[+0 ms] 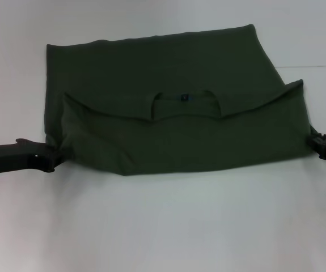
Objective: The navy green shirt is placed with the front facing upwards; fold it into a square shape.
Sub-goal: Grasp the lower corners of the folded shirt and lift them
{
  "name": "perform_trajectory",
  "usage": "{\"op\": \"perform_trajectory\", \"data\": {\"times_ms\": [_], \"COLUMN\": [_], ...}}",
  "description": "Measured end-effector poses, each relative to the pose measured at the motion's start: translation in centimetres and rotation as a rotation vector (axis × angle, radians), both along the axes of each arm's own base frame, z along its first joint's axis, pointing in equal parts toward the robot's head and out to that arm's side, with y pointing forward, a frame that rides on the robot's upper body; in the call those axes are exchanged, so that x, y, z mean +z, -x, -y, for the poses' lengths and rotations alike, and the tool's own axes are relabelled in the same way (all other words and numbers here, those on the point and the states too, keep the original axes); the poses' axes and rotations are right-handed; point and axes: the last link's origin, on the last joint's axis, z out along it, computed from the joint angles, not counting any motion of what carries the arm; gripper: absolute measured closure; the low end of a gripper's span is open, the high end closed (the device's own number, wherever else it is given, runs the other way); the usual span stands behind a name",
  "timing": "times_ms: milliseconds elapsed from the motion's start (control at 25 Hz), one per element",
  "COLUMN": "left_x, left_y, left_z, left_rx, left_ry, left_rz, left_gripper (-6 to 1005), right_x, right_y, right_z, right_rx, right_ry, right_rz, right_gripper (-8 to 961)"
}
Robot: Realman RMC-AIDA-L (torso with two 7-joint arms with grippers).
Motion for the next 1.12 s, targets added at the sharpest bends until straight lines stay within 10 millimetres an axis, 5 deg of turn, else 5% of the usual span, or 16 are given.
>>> {"op": "perform_trajectory", "data": {"times_ms": [280, 680, 1120], "left_x": [0.1, 1.6, 3.9], "left_y": [0.3, 1.5, 3.0], "left_z": [0.2, 2.1, 7.2], "left_rx": [-0.016, -0.084, -0.188], "left_ry": [0.0, -0.003, 0.005], "left_rz": [-0.014, 0.004, 0.11], "left_gripper": [935, 933, 932], "right_x": [0.0, 1.1, 1.5], "right_y": [0.5, 0.4, 0.3], "right_z": [0.5, 4.1, 11.8], "right_rx": [0.038, 0.145, 0.426], "right_ry": [0.033, 0.1, 0.119], "right_rz": [-0.019, -0.048, -0.116], "right_gripper": [909, 908, 908]}}
